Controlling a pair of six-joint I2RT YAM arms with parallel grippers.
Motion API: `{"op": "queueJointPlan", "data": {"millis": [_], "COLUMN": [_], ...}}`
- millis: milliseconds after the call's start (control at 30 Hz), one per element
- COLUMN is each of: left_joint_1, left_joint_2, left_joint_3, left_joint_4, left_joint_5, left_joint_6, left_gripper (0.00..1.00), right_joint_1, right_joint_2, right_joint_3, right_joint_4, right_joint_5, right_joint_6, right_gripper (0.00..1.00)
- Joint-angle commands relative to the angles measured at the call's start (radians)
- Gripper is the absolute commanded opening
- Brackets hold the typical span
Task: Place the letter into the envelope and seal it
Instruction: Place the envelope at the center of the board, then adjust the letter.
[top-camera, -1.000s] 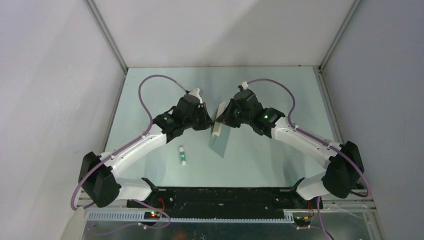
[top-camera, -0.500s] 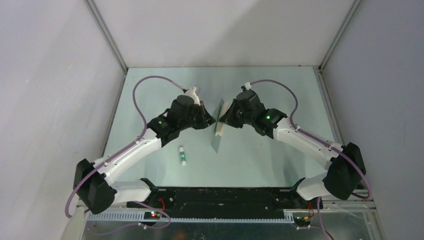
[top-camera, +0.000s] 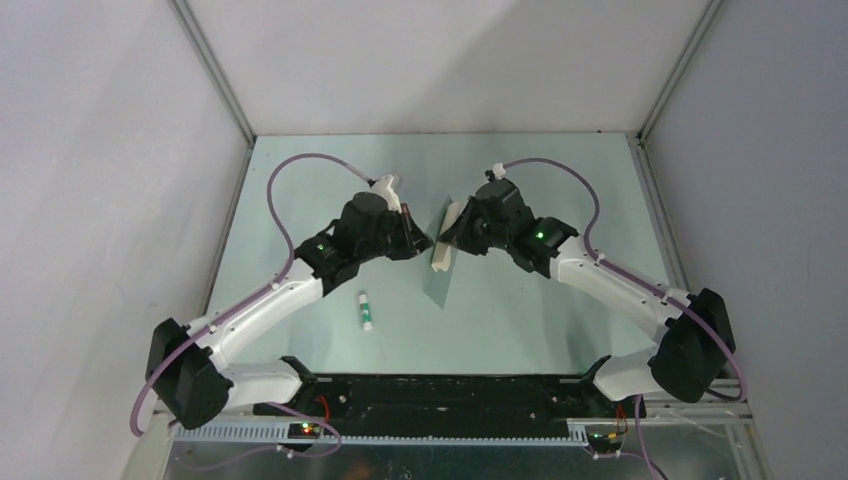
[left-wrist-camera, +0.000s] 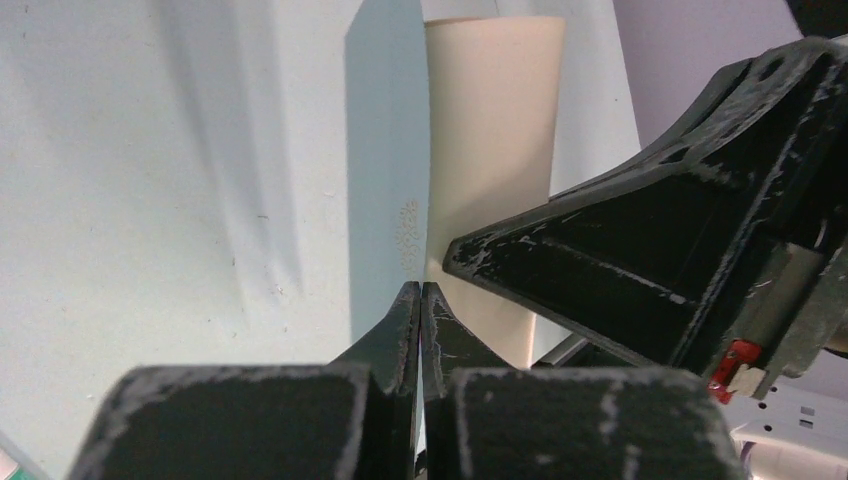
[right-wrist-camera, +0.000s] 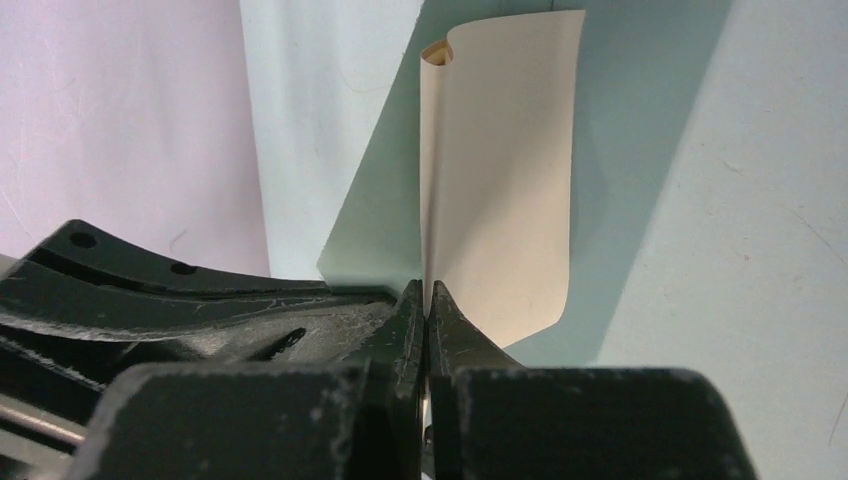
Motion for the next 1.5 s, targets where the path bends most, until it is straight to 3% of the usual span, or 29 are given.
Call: {"op": "queueJointPlan", "data": {"millis": [0,633,1133,1233,1367,1467], "left_joint_1": [0.004,0.001,-0.003,0.007,0.035,0.052], "left_joint_2": [-0.038,-0.05,-0.002,-0.003,0.023,0.067], "left_joint_3": [-0.02,-0.041,-0.026,-0.016,0.003,0.038], "left_joint_4": [0.046,0.103,0.057,0.033,-0.005,-0.056], "left_joint_5": [0.028,0.12,0.115,0.114,0.209,0.294], "left_joint_6": [0.021,0.046,0.078,0.104,0.163,0.231], "left_gripper": [0.0,0.0,0.0,0.0,0.0,0.0], "right_joint_1": [-0.018,-0.065,-0.043,-0.094,-0.261,-0.375], "right_joint_2": [-0.054,-0.052,-0.129,-0.176,-0.321,-0.393], "right_joint_3": [-0.001,-0.001,-0.003,-0.065,-0.213,-0.239], "right_joint_4": [0.015,-0.008,0.075,0.056,0.055,-0.064], "right_joint_5": [0.025,0.025,-0.111,-0.138,-0.251,-0.238], "right_joint_6": [-0.01,-0.021,-0.063,-0.114,-0.158,-0.242], "right_gripper": [0.0,0.0,0.0,0.0,0.0,0.0]}}
